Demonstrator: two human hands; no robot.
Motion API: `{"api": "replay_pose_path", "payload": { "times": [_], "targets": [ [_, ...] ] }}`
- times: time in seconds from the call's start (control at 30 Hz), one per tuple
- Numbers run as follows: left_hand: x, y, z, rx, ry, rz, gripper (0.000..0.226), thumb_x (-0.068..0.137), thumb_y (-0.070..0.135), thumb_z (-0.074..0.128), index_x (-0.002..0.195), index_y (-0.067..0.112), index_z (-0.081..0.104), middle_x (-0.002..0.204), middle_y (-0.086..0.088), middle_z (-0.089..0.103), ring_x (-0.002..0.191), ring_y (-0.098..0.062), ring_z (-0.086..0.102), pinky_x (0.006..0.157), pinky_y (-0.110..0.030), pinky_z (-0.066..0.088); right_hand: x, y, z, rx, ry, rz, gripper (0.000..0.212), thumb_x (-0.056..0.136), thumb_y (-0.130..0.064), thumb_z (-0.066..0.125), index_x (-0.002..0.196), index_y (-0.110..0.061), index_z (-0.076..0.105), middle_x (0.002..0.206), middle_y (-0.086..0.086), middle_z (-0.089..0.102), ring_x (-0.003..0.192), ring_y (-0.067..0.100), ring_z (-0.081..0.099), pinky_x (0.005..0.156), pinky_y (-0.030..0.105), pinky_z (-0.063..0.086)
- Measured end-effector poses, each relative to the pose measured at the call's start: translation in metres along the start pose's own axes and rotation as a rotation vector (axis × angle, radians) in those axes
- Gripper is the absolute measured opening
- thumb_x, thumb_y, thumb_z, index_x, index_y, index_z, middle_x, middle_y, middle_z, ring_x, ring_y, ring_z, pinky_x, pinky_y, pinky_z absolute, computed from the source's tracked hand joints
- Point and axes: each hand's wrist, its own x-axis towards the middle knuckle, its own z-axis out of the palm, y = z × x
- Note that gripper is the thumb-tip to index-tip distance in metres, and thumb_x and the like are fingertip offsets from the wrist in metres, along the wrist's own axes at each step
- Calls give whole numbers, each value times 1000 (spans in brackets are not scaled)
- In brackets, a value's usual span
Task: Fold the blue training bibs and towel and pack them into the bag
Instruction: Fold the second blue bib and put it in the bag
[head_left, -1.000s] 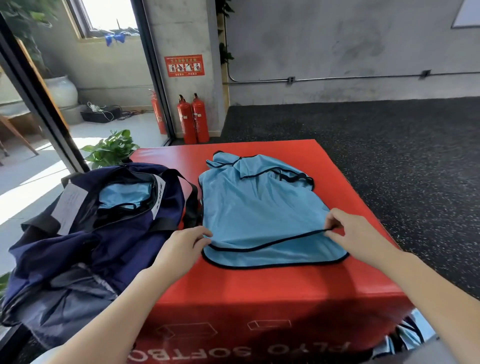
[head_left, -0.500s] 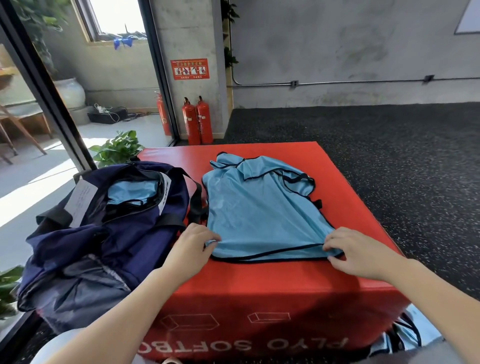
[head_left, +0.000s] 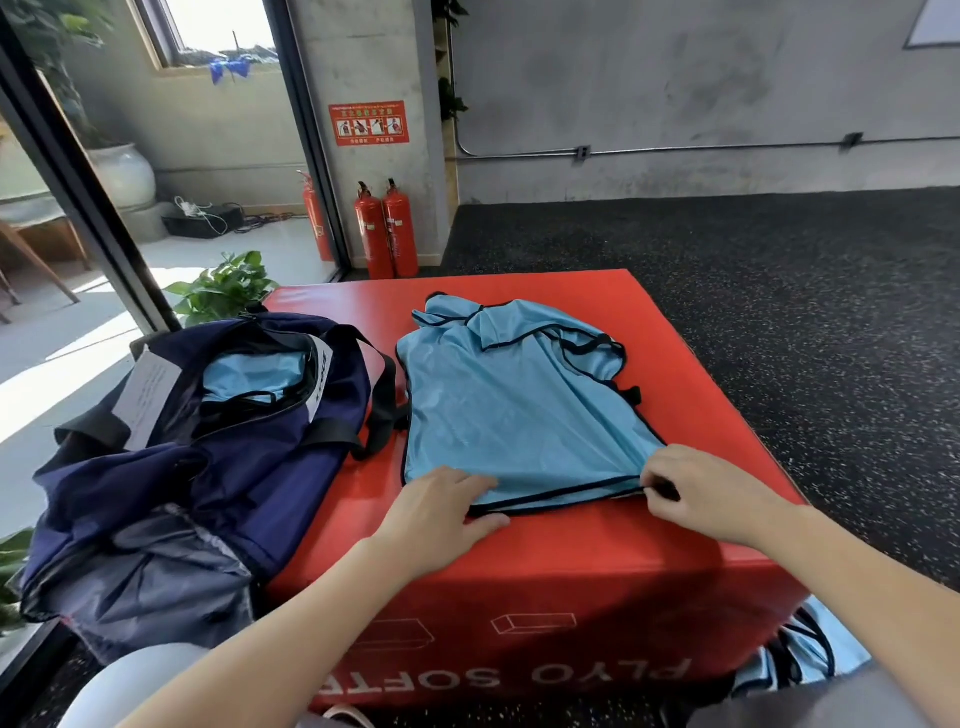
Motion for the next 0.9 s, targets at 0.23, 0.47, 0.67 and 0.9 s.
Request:
{"api": "replay_pose_path", "payload": {
  "times": [0.23, 0.47, 0.67, 0.9],
  "targets": [
    [15, 20, -5, 266, -74, 37, 49, 103, 57, 36, 144, 31, 29, 90, 0, 67, 80, -27, 66, 65, -35, 45, 4, -2, -4, 142, 101, 74, 17, 82, -21, 69, 77, -30, 56, 79, -15, 57, 80, 4, 54, 71, 21, 42],
    [17, 18, 0, 404, -79, 180, 25, 101, 44, 49, 111, 23, 41, 71, 2, 65, 56, -24, 62, 44, -28, 17, 0, -2, -6, 163, 109, 68, 21, 81, -17, 73, 79, -33, 60, 83, -18, 60, 83, 6, 58, 73, 18, 44],
    [16, 12, 3, 416, -117, 214, 42, 77, 6, 65, 98, 24, 34, 64, 3, 54, 45, -24, 53, 41, -28, 15, -1, 5, -7, 137, 103, 42, 23, 87, -12, 68, 101, -28, 77, 96, -18, 58, 82, 8, 59, 76, 24, 47],
    [11, 10, -7, 348, -105, 204, 67, 74, -7, 58, 132, 25, 46, 137, -17, 57, 55, -32, 61, 49, -31, 33, 1, -4, -9, 114, 114, -6, 21, 94, -23, 67, 113, -23, 75, 97, -18, 55, 82, 1, 58, 77, 21, 46]
  ]
}}
